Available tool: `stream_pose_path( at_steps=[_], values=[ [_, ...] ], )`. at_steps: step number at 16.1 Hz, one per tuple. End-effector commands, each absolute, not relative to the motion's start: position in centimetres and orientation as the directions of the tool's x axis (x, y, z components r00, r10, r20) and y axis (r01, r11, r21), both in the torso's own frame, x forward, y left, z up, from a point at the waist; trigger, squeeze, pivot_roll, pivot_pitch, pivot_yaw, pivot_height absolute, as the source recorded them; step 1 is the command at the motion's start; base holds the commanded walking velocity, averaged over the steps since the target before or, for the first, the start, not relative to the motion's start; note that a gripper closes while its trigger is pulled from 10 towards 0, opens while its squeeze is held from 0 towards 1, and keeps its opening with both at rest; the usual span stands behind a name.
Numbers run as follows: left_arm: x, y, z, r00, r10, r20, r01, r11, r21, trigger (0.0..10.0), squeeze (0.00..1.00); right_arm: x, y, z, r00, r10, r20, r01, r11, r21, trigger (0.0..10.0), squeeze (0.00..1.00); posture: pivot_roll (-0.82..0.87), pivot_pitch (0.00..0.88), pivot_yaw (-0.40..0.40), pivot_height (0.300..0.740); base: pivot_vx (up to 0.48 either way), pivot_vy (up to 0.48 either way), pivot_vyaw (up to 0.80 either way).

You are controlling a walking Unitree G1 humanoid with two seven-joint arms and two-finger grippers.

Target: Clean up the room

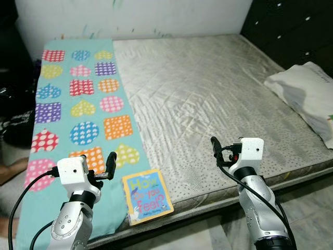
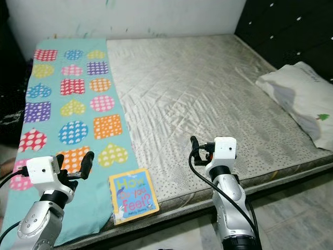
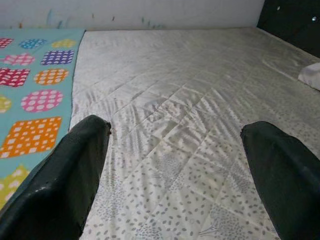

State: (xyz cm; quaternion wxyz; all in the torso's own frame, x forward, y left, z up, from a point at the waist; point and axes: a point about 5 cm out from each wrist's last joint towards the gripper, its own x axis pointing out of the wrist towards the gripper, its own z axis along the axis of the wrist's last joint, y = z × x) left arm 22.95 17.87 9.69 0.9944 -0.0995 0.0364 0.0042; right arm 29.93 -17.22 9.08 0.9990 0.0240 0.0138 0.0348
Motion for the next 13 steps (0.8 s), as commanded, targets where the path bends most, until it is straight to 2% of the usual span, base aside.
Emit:
stream_pose_path(
  at_steps=[1,4,13],
  values=[
    [22.81,17.73,9.85,0.997,-0.009,-0.074,-0.006,0.979,-0.201,10.0,0.00,29.82,-17.63,9.48,0.998,0.062,-0.017,-0.061,0.997,0.047,10.0,0.00,-0.02,0.154,-0.078,0.695,0.000,0.000,0.00],
    [22.82,17.76,9.86,0.997,0.002,-0.075,-0.017,0.980,-0.199,10.0,0.00,29.89,-17.56,9.64,0.998,0.067,-0.015,-0.066,0.997,0.047,10.0,0.00,-0.02,0.157,-0.079,0.660,0.000,0.000,0.00],
    [23.12,18.50,9.98,0.994,0.087,-0.066,-0.099,0.975,-0.198,10.0,0.00,30.31,-17.39,10.12,0.996,0.087,-0.001,-0.087,0.995,0.040,10.0,0.00,-0.02,0.151,-0.094,0.660,0.000,0.000,0.00]
  ],
)
